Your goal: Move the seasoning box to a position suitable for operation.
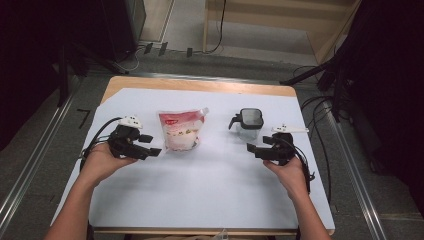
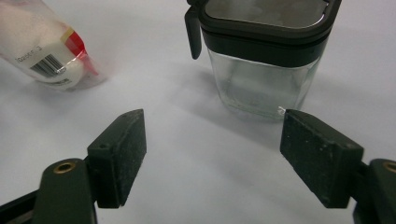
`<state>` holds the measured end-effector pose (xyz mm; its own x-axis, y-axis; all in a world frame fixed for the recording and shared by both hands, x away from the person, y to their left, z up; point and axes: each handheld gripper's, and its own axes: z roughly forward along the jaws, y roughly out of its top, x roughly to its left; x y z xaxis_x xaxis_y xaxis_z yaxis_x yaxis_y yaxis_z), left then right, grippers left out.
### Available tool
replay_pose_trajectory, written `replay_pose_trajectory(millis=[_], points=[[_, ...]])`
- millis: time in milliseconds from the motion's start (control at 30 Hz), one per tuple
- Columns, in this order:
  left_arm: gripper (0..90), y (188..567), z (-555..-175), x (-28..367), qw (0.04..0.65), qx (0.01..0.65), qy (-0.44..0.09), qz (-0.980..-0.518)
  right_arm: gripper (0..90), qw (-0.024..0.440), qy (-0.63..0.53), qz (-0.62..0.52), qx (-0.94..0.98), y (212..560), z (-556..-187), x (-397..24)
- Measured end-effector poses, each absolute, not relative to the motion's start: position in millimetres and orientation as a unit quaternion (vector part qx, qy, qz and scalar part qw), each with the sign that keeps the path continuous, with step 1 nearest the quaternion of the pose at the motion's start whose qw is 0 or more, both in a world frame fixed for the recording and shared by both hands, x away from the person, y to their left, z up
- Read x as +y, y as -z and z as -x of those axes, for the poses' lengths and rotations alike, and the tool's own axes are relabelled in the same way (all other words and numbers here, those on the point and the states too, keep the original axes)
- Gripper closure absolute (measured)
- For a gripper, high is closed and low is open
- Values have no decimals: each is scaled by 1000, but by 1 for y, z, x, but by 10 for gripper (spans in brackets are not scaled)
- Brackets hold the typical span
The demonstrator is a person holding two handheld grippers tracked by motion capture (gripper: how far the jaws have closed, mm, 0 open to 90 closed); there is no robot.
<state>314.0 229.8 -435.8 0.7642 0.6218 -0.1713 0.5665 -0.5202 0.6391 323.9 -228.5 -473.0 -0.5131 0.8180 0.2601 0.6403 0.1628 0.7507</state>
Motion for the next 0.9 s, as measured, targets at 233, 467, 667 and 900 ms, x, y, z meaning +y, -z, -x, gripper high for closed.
replay_pose_trajectory(millis=[233,467,667,900], points=[[312,438,-315,232,375,347,-2,-860,188,103,-438,-482,752,469,-320,-232],[278,437,-314,233,370,337,-13,-866,223,124,-431,-470,761,467,-319,-231],[327,439,-317,237,362,364,-15,-858,292,121,-433,-473,758,464,-320,-229],[333,439,-314,234,368,354,-1,-860,293,140,-423,-473,760,462,-324,-227]])
